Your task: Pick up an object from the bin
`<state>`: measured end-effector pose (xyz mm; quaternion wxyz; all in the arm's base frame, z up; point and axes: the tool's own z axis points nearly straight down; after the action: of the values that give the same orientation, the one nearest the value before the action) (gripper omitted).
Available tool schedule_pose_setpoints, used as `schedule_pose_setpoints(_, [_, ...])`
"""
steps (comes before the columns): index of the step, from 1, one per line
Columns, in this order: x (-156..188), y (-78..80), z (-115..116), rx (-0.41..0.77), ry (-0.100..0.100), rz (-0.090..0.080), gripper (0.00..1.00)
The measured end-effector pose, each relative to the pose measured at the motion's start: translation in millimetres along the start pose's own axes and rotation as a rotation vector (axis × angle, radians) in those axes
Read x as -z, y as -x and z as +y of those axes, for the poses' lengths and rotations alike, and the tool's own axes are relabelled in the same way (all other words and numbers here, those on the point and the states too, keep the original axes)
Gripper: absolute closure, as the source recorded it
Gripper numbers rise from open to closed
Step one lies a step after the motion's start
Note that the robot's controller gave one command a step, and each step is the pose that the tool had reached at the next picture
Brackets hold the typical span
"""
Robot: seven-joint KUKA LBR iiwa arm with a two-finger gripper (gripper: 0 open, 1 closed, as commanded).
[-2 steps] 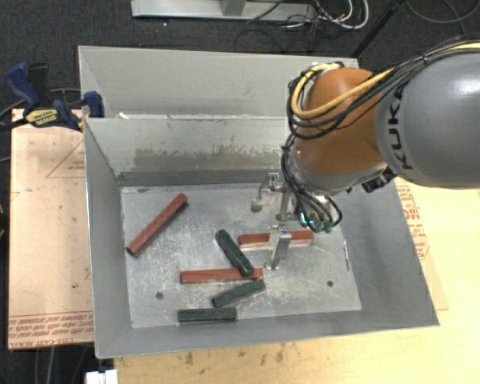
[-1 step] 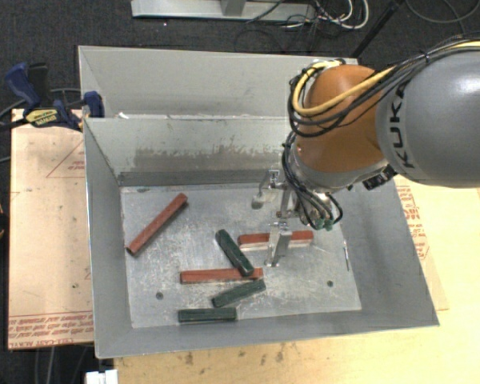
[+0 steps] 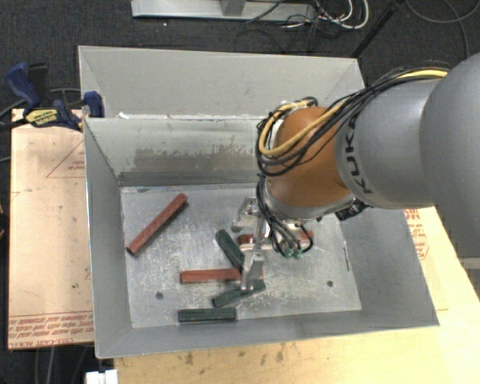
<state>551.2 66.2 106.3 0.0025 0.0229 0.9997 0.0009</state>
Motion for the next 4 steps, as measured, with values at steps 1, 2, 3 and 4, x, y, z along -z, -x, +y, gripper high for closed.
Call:
schedule_pose_setpoints(1, [-26,41.6,-59,0.004,0.003,0.0,0.0])
schedule_pose_setpoints(2, [-29,67.5,-122,-0.021,0.001,-0.008,0.0])
schedule_pose_setpoints(3, [-30,63.2,-107,0.011,-0.005,-0.013,0.0])
schedule_pose_setpoints(4, [-29,74.6,-92,0.1,-0.001,-0.02,1.0])
